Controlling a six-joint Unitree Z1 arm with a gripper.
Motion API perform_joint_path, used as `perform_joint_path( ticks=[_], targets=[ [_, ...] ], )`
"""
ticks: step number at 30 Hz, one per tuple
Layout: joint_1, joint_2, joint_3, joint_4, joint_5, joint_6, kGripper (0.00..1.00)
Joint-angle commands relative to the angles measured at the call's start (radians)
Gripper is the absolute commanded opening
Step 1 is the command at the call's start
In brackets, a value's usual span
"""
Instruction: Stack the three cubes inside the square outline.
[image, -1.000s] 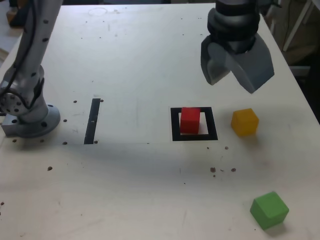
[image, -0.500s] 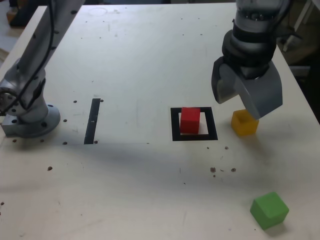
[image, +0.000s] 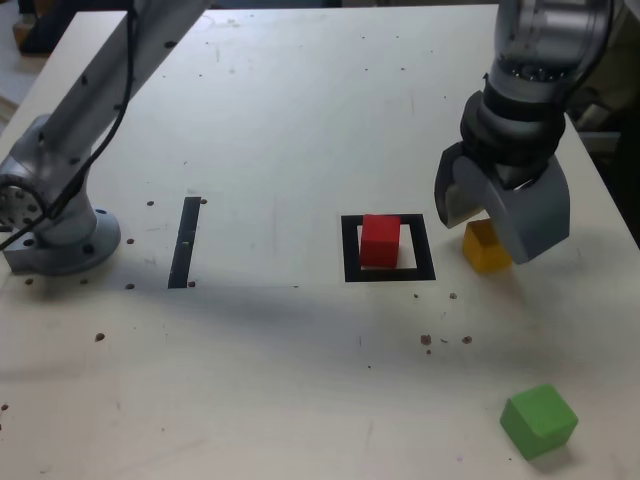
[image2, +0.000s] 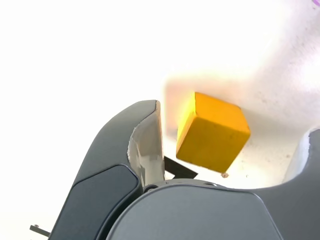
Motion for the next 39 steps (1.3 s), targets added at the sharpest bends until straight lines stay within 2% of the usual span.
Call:
perform_joint_path(
  ticks=[1,6,12,16,22,39],
  targets=[
    [-0.001,0.011,-0.011,0.002,0.004,-0.009,0.87],
    [-0.001,0.028,-0.017,0.002,0.021,-0.032,0.72],
    [-0.003,0.038,-0.02,-0.001,0.029,-0.048,0.5],
    [-0.005,0.043,-0.026,0.002,0.029,-0.05,0.41],
    [-0.006,0.049,-0.032,0.01,0.03,-0.057,0.36],
    [-0.006,0.029,-0.078,0.067,0.059,-0.167,0.35]
  ],
)
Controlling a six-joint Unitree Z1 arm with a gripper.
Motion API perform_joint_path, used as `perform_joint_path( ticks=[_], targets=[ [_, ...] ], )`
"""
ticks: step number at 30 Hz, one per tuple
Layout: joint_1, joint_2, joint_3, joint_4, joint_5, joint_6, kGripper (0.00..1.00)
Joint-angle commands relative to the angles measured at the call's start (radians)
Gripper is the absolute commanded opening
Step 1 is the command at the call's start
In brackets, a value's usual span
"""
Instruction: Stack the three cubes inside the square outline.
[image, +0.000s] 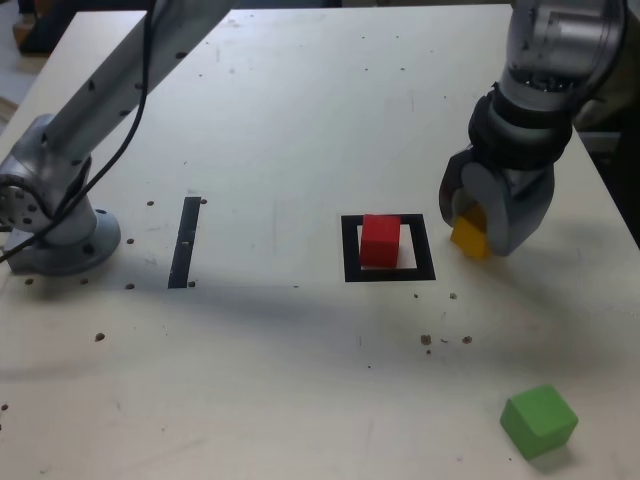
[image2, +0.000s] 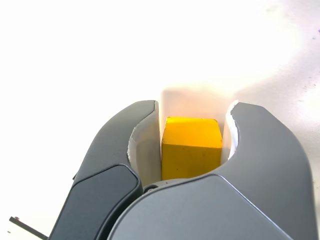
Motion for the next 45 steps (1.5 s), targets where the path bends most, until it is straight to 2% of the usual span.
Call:
perform_joint_path(
  ticks=[1,18,24,32,39,45],
  targets=[
    [-0.002,-0.02,-0.002,0.009,0.006,-0.019,0.35],
    [-0.002,-0.243,0.13,0.068,0.02,-0.347,0.35],
    [-0.002,-0.338,0.239,0.062,0.007,-0.492,0.35],
    [-0.014,-0.428,0.384,-0.001,-0.063,-0.679,0.35],
    [-0.062,-0.429,0.448,-0.053,-0.079,-0.807,0.35],
    [-0.072,-0.416,0.515,-0.114,-0.084,-0.845,0.35]
  ],
)
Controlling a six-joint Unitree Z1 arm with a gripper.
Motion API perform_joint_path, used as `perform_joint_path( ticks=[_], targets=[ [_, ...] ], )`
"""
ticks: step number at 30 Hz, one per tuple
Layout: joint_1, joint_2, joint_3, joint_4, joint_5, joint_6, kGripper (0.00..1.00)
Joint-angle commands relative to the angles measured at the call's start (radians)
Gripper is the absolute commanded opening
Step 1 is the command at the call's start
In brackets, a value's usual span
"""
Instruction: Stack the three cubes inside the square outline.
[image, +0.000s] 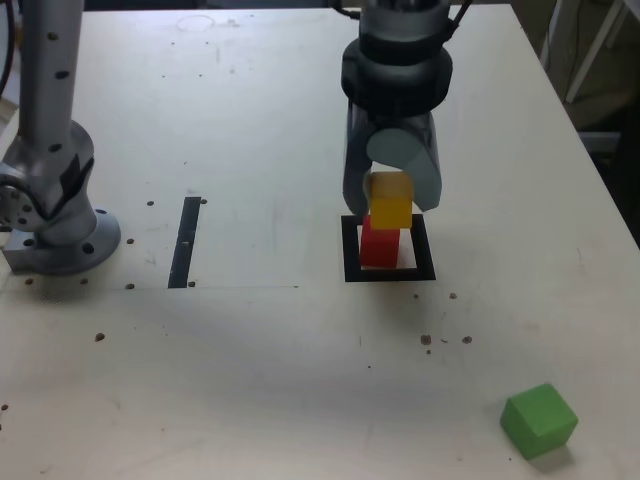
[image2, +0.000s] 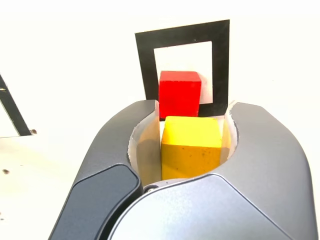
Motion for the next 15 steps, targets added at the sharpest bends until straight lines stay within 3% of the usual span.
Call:
perform_joint_path(
  ticks=[1,15],
  targets=[
    [0.001,0.009,0.017,-0.011,0.001,-0.005,0.35],
    [0.026,0.022,0.052,-0.021,0.008,-0.003,0.35]
  ],
)
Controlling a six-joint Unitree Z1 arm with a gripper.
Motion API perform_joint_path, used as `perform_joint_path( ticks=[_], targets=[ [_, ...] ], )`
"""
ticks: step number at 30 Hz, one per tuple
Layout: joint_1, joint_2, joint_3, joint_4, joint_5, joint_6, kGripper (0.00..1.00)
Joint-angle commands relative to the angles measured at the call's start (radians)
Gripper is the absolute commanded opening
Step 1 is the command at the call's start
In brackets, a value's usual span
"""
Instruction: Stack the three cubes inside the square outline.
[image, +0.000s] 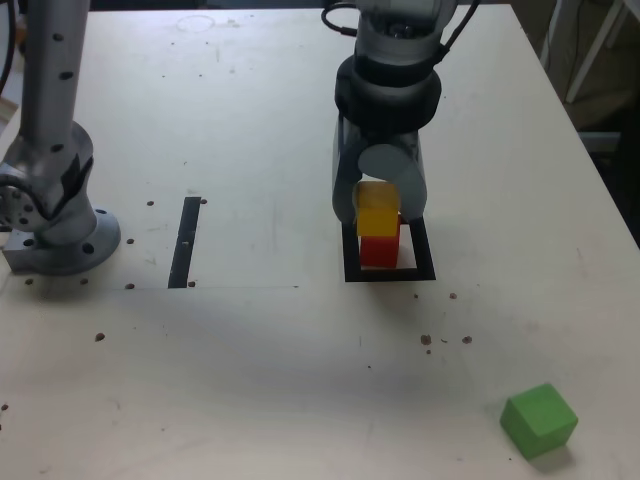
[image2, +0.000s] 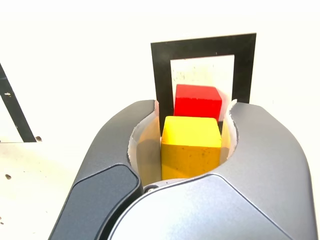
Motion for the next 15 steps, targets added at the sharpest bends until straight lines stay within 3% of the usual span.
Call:
perform_joint_path(
  ticks=[1,15],
  targets=[
    [0.004,0.003,0.001,-0.003,0.001,0.004,0.35],
    [0.009,0.018,-0.003,-0.025,0.002,0.017,0.35]
  ],
)
